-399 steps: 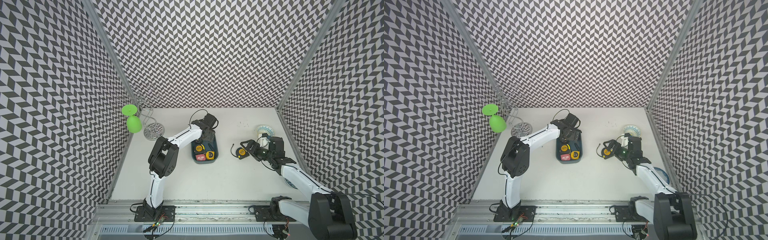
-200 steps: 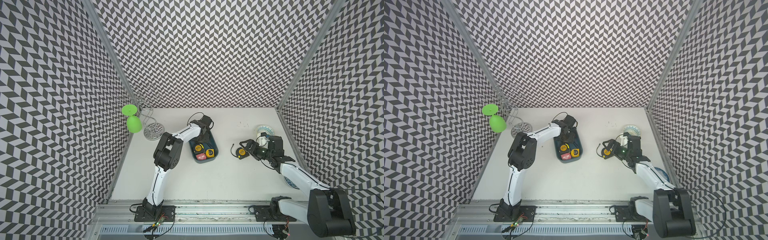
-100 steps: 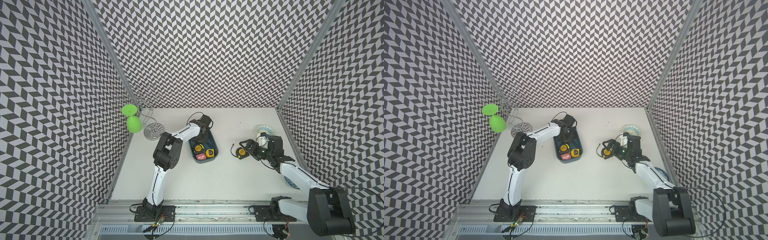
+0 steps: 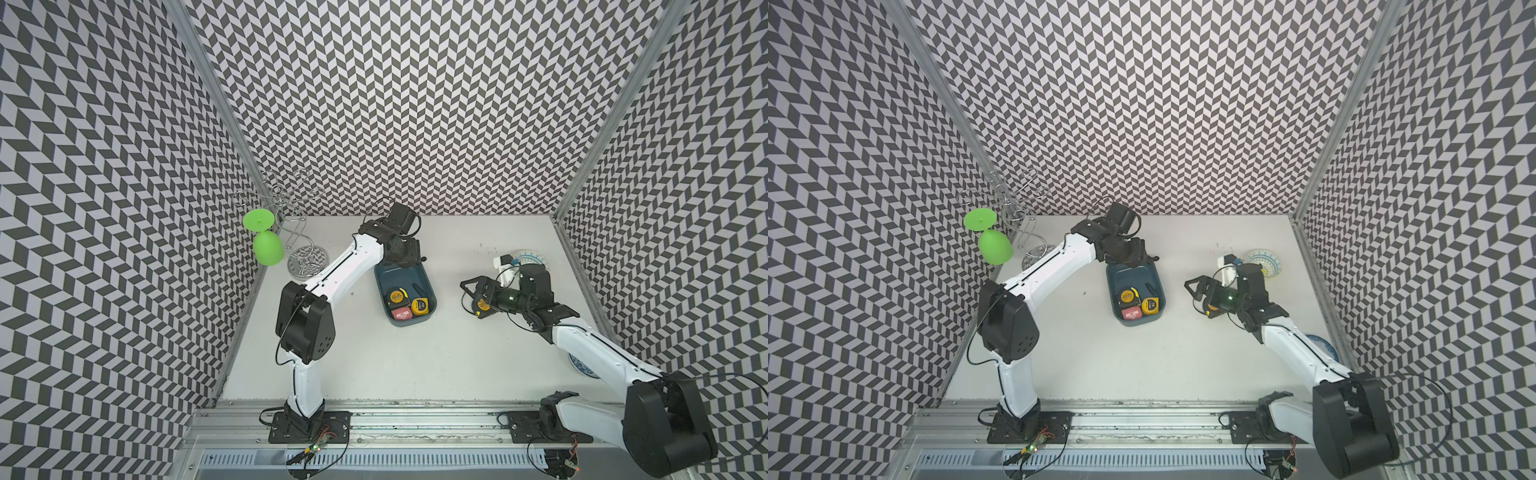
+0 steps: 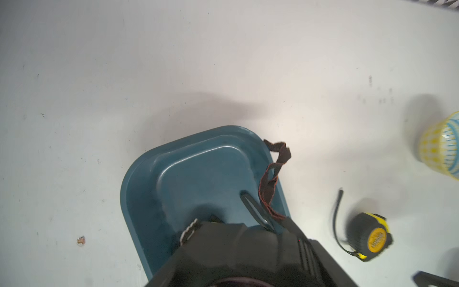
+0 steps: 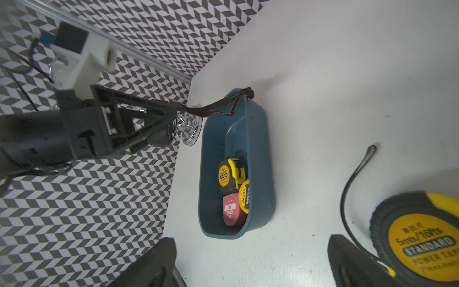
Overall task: Take the tape measure out of the storage box
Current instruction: Pick up the tape measure from the storage box, then place the tape measure at the center of the board.
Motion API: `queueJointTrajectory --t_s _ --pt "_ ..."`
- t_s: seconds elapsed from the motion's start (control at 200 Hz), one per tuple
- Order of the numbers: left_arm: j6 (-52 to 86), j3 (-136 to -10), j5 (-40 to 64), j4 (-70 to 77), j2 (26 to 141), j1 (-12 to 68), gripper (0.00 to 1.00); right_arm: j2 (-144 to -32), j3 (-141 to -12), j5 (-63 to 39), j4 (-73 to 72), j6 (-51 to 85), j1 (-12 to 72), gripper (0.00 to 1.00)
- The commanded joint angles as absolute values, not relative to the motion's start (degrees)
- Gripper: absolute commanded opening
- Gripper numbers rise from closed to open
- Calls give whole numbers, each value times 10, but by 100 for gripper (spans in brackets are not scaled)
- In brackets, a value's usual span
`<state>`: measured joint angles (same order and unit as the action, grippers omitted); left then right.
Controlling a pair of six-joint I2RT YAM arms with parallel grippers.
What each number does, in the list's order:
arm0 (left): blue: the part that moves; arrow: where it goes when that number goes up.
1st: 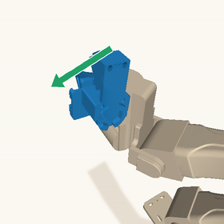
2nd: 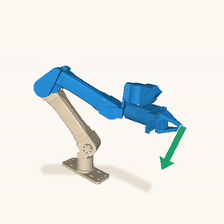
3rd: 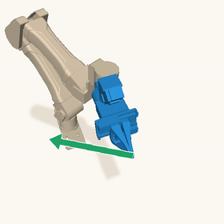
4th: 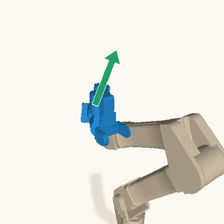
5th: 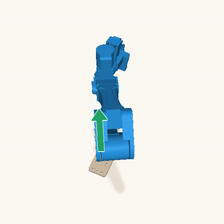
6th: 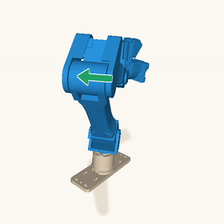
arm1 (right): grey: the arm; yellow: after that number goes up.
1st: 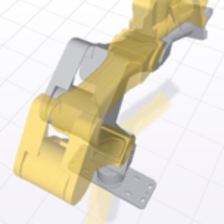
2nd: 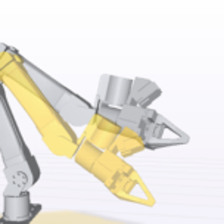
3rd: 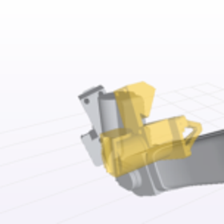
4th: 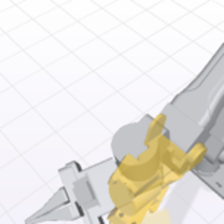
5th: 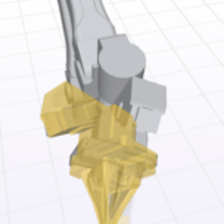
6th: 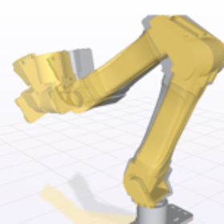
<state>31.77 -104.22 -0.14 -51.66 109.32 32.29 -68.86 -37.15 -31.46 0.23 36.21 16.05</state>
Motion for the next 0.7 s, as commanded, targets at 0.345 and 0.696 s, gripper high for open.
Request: queueJointTrajectory --t_s 0.345,0.696 --pt "474 -1041 127 -445 1016 360 0 -620 -383 -176 -148 371 294 98" --pt "570 -984 155 -366 995 404 0 -625 -381 -104 -195 375 337 89"
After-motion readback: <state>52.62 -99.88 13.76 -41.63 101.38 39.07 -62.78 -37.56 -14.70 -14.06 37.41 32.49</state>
